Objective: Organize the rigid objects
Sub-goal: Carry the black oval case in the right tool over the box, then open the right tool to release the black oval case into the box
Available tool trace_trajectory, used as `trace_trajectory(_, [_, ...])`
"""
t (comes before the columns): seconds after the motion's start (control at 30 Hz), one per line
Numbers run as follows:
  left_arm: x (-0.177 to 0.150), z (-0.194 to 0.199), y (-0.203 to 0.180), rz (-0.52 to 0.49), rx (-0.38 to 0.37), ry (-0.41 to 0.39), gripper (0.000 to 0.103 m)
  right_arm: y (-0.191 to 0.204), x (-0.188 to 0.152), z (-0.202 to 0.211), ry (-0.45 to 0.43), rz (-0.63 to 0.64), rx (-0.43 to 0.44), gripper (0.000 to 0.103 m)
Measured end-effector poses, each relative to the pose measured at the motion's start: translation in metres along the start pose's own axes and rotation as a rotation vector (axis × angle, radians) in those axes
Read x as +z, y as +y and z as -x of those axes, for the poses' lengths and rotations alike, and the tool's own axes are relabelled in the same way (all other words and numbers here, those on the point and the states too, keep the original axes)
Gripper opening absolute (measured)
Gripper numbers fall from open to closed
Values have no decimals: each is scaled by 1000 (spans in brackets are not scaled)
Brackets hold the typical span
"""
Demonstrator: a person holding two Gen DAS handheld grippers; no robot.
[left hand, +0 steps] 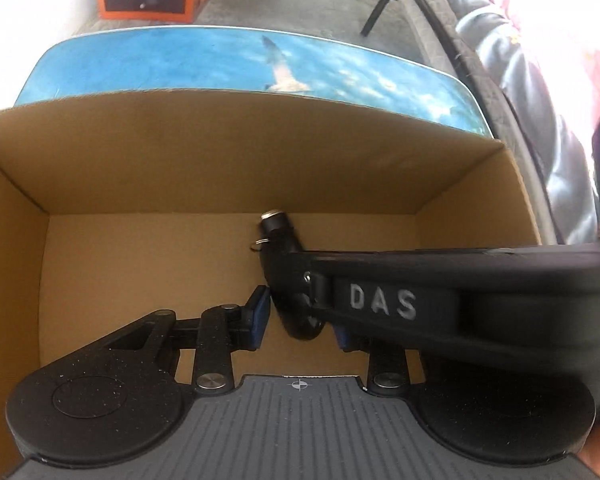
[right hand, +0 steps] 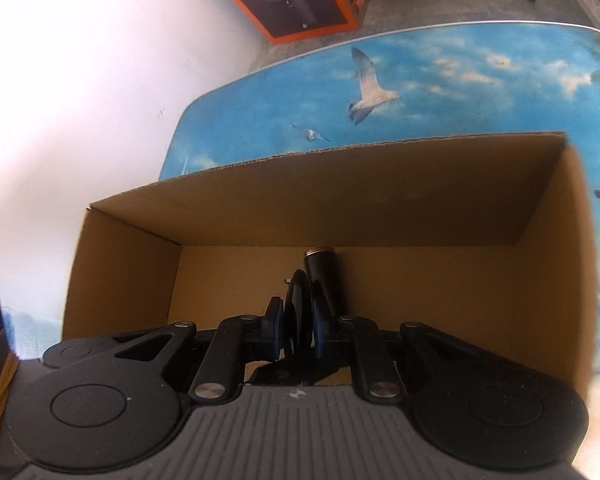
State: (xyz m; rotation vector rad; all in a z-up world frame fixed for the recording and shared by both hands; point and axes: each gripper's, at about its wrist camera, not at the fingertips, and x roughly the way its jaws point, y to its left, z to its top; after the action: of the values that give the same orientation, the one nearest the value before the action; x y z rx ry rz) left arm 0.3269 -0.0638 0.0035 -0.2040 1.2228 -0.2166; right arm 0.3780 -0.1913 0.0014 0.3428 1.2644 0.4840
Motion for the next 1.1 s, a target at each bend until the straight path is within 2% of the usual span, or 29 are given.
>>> trace_trajectory(0.1, [0,4,5,3,14,-10,31,-2,3,-12,16,-16,-1,17])
trace_trajectory(0.33, [2,6,19,51,65,8,31,3,4,-33,55,-63,67,17])
trace_trajectory(0.43, [1,15,24,82,122,-21,30,9,10,-39,63,-100,138,17])
trace_trajectory(0.57, [-1,42,36,167,195,-91,34,23,20,-47,76,-145,285,20])
trace_trajectory(0.6, [-3,49,41,186,189,-109,39,25,23,-50,82,-171,321,22])
trace_trajectory(0.63, [-5,56,43,200,182,-127,46,28,24,-52,94,-185,352,30])
trace_trajectory(0.67, [-6,62,44,208,185,-148,51,31,25,-54,99,-188,365,42])
trace_trajectory(0.73, [-13,76,42,192,209,-191,56,37,23,-51,81,-174,342,58])
trace_trajectory(0.77, [-16,81,40,179,214,-206,57,40,22,-48,75,-164,332,58])
trace_trajectory(0.93, [-32,108,37,137,146,-271,61,40,9,-9,28,-135,334,58])
trace_trajectory(1.1, [-54,137,25,90,39,-352,65,36,-16,65,-86,-72,349,58])
